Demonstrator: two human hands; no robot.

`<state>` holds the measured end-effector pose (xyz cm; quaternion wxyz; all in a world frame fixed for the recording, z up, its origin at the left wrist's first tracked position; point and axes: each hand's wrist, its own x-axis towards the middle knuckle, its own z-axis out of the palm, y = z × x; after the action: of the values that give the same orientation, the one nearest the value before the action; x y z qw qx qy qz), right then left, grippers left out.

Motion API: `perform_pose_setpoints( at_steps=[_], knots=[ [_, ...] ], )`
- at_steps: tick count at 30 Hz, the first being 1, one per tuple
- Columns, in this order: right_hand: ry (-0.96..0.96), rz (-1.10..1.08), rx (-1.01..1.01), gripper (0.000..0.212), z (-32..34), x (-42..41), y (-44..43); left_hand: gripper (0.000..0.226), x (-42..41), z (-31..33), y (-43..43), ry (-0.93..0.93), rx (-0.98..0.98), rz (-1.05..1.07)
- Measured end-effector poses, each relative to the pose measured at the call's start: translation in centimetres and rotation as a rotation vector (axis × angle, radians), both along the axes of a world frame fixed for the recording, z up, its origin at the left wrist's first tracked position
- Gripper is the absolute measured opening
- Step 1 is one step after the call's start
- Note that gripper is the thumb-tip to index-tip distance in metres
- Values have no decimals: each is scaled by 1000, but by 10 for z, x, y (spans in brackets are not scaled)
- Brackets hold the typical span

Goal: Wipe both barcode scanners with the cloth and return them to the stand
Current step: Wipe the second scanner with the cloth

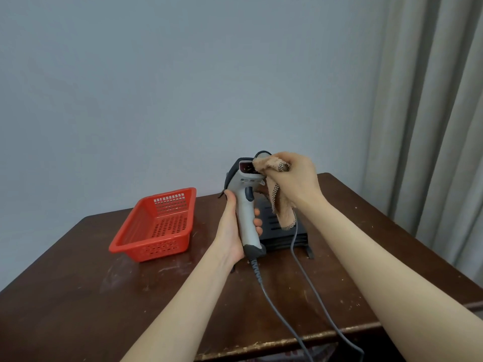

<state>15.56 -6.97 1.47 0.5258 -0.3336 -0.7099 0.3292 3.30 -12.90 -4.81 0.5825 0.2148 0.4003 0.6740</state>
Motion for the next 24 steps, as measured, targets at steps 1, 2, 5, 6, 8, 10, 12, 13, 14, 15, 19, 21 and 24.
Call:
perform_pose_setpoints(
  at_steps=[1,2,5,6,8,10,12,13,14,15,19,21,24],
  knots=[
    [89,-2,-44,12,0,2,0,63,0,-1,0,9,4,-7],
    [150,-28,-70,11,-1,4,1,62,-1,-1,0,18,10,-12],
    [160,-75,-44,7,-3,11,-3,59,-2,-2,0,51,50,-18],
    [144,-68,-18,6,-4,11,-6,58,-1,-2,-1,70,59,-15],
    [71,-112,79,5,-10,11,-10,57,3,-2,-2,109,67,5],
    [-63,-209,191,10,-15,9,-13,57,6,-4,-2,128,52,24],
    [-165,-276,260,14,-19,9,-15,58,8,-4,-2,134,22,27],
    [-204,-296,281,17,-21,10,-16,58,9,-6,-2,140,13,30],
    [-233,-310,290,22,-22,10,-16,58,9,-7,-2,152,7,35],
    [-248,-311,282,26,-23,10,-17,59,9,-8,-1,166,0,43],
    [-207,-279,220,21,-20,2,-21,59,9,-11,3,212,-15,67],
    [-229,-271,240,19,-18,-1,-25,60,10,-11,5,229,-22,70],
    [-285,-245,318,27,-17,-4,-32,59,13,-13,7,255,-13,84]
  ],
)
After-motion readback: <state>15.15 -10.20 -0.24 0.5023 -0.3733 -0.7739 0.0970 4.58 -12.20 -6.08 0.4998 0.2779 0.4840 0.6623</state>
